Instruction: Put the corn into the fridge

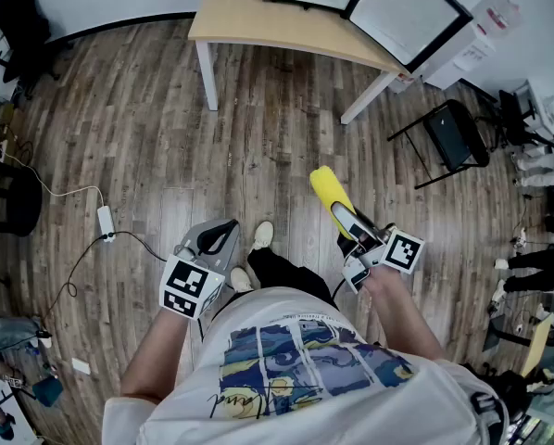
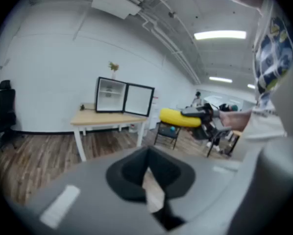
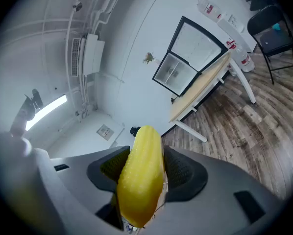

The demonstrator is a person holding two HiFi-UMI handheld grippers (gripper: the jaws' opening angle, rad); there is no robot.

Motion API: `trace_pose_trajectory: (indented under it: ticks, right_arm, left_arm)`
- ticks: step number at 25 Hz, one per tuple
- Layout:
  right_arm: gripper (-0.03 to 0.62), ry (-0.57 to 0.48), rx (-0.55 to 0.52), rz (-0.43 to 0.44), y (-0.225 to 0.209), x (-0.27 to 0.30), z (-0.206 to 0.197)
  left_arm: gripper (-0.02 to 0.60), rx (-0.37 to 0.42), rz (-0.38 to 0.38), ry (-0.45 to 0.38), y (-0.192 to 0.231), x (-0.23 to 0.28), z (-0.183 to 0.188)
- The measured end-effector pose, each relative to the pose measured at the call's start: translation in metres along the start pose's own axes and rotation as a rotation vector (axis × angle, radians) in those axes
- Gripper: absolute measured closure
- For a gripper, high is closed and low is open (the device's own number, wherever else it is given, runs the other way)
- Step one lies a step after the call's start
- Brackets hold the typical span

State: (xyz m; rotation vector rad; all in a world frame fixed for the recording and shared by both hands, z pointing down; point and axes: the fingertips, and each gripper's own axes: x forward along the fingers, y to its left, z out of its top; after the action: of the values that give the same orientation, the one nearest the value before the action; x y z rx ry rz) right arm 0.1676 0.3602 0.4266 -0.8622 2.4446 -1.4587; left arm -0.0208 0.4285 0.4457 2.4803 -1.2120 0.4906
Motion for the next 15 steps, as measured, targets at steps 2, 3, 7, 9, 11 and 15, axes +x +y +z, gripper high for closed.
trace_pose_trajectory:
  ticks: [2,3,7,9,11,15]
  right_arm:
    - [0.373,-0.025,0.004,-0.002,-0.011,0.007,0.02]
    - [0.373,-0.035,0.006,-0.002,-0.017,0.011,0.031]
    - [0.373,-0.079,0.025,0.012,-0.042,0.034,0.079]
    - [0.373,-0.104,0.054,0.014,-0.055,0.047,0.101]
    - [0.373,-0.116,0.07,0.017,-0.065,0.055,0.114]
    - [0.373,-0.121,0.068,0.044,-0.085,0.071,0.145]
  left_arm:
    - [0.572,0.014,-0.016,-0.011,0.005,0.021,0.019]
    - [0.572,0.02,-0.027,-0.016,0.007,0.032,0.029]
    - [0.572,0.071,-0.089,0.002,0.016,0.078,0.064]
    - [0.572,0.1,-0.106,0.03,0.028,0.101,0.079]
    - [0.572,0.117,-0.109,0.036,0.037,0.117,0.093]
    - [0.572,0.135,-0.1,0.007,0.051,0.152,0.123]
